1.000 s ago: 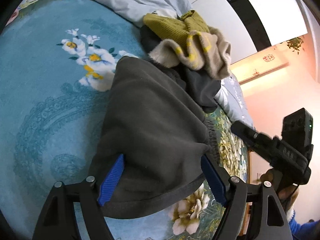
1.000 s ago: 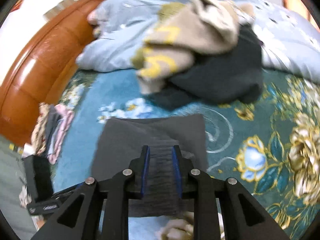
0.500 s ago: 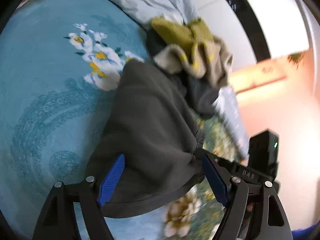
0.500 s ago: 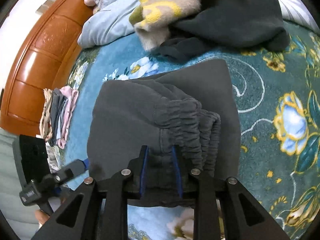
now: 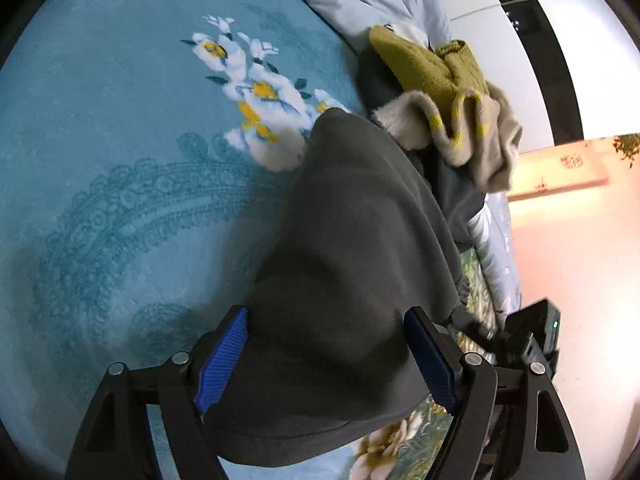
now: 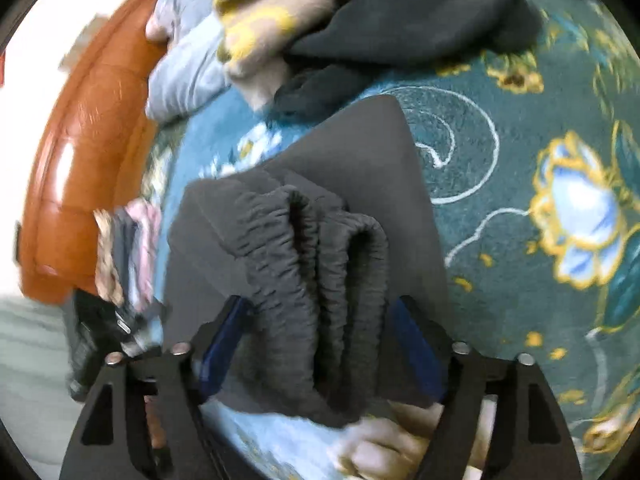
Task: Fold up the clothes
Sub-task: 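Grasp the folded grey sweatpants bundle with both grippers from opposite sides, then lift the grey sweatpants bundle off the sheet with both grippers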
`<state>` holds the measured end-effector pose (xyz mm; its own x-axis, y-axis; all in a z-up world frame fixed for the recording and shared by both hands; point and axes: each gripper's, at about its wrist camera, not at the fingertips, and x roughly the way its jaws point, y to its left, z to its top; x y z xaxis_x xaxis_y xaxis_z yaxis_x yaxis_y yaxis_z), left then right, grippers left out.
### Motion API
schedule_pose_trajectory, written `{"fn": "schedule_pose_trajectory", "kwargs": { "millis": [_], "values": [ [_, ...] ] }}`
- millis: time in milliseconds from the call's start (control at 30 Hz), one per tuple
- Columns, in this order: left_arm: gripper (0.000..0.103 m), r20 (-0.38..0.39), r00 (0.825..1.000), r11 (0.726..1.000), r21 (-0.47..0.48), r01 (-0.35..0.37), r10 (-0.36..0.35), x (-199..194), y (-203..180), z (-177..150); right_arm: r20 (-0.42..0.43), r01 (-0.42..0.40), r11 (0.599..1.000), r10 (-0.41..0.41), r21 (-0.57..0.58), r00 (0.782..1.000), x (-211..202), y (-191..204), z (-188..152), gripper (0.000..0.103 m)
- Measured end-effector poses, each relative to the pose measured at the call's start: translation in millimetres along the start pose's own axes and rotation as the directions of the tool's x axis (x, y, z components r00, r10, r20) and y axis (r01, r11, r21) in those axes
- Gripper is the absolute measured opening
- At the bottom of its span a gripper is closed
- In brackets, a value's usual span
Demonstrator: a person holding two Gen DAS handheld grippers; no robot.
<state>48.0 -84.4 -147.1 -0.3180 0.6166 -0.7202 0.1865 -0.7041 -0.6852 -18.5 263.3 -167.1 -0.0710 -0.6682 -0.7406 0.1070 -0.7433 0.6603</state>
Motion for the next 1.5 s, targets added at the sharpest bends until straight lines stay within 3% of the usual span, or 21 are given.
{"fn": "schedule_pose_trajectory", "kwargs": {
  "millis": [167,300,467,600,733,800,933,1033,1100,1167,1200,1300,1367,1467,1500],
  "values": [
    [0.084,-0.002,1.0,0.999,-0.019,0.026,-0.026,-1,5,0,-0.007,0.011,1.0,-0.011,0.021,1.0,4,15,10,0.084],
    [0.084,-0.015,0.999,0.998,0.048,0.031,-0.03,0,-9,-4,0.021,-0.009,0.999,0.008,0.031,1.0,-10,28,15,0.073],
    [0.086,-0.02,0.996,0.984,0.158,0.086,-0.084,-6,-33,-14,0.074,-0.033,0.999,0.033,-0.001,0.997,-40,39,24,0.057],
    [0.087,-0.044,0.997,0.986,0.153,0.066,-0.06,2,-31,-13,0.091,0.044,0.997,-0.038,-0.063,0.995,-51,36,27,0.057],
    [0.088,-0.064,0.997,0.988,0.145,0.049,-0.04,8,-29,-12,0.045,0.154,0.988,-0.154,-0.008,0.987,-38,12,26,0.057],
    [0.088,-0.05,0.998,0.99,0.131,0.056,-0.05,4,-27,-12,0.078,0.151,0.988,-0.15,-0.013,0.986,-44,15,24,0.057],
    [0.088,-0.019,0.998,0.989,0.132,0.06,-0.058,-8,-28,-15,0.124,0.083,0.977,-0.059,-0.196,0.991,-54,63,20,0.057],
    [0.088,-0.014,0.999,0.99,0.132,0.045,-0.044,-9,-28,-15,0.063,0.044,0.947,-0.025,-0.317,0.998,-36,89,10,0.057],
    [0.088,-0.01,0.999,0.993,0.114,0.037,-0.036,-9,-25,-13,0.042,0.096,0.935,-0.087,-0.341,0.995,-12,85,6,0.057],
    [0.088,0.005,0.999,0.995,0.09,0.035,-0.035,-11,-20,-12,0.018,0.123,0.947,-0.124,-0.296,0.992,7,66,7,0.051],
    [0.088,0.021,0.999,0.997,0.074,0.037,-0.039,-14,-17,-11,0.017,0.13,0.954,-0.13,-0.269,0.991,10,59,9,0.043],
    [0.088,0.059,0.997,0.998,0.034,0.048,-0.05,-18,-9,-6,0.026,0.095,0.964,-0.092,-0.247,0.995,-9,61,12,0.04],
    [0.09,0.067,0.997,0.999,0.024,0.034,-0.035,-15,-6,-3,0.051,0.076,0.961,-0.065,-0.264,0.997,-26,63,13,0.045],
    [0.091,0.026,1.0,0.999,0.048,0.007,-0.008,0,-6,1,0.078,0.131,0.957,-0.114,-0.258,0.99,-31,48,17,0.088],
    [0.092,0.011,1.0,0.999,0.053,0.01,-0.01,6,-7,2,0.076,0.148,0.961,-0.134,-0.235,0.988,-29,38,18,0.091]
  ]
}}
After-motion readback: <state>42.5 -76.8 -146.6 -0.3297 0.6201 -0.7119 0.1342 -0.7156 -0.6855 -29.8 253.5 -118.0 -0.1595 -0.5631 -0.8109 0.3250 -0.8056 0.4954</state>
